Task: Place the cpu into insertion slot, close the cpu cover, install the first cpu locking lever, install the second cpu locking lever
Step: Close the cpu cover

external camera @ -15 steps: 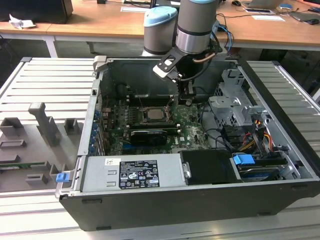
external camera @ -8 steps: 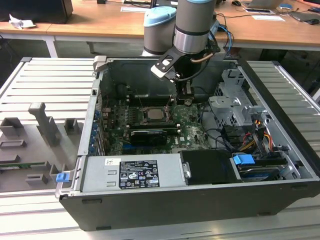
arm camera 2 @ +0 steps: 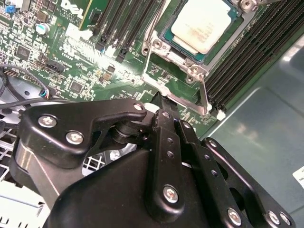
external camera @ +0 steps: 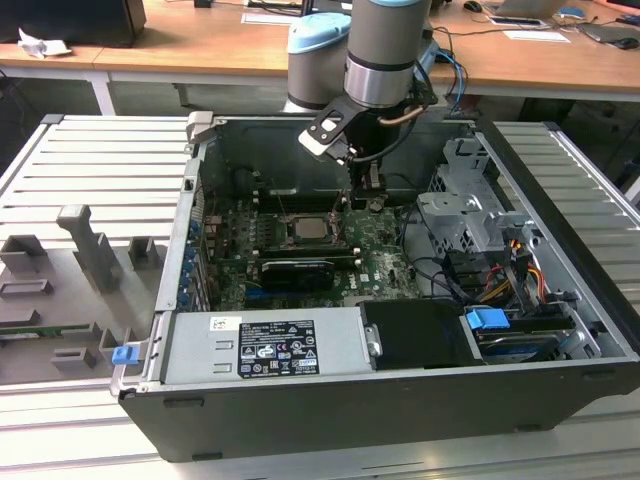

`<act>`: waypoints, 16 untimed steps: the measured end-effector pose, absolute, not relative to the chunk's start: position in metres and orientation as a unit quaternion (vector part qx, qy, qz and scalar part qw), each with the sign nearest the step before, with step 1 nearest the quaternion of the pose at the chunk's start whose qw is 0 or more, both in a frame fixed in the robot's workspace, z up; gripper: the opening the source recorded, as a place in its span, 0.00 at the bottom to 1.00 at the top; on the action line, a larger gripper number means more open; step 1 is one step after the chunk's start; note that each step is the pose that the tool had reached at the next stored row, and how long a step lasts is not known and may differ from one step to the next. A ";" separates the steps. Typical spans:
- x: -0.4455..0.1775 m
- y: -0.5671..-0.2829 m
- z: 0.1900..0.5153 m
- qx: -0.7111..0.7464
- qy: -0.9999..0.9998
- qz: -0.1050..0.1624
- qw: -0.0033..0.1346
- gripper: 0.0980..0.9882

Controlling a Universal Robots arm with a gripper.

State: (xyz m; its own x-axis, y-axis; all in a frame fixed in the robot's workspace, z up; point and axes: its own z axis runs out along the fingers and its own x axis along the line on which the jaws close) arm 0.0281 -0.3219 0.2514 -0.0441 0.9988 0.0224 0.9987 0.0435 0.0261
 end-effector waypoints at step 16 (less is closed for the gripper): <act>0.021 -0.322 0.251 0.691 0.722 0.017 0.001 0.01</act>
State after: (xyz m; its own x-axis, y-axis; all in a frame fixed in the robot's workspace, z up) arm 0.0212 -0.3219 0.2505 -0.0442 0.9988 0.0224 0.9987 0.0436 0.0262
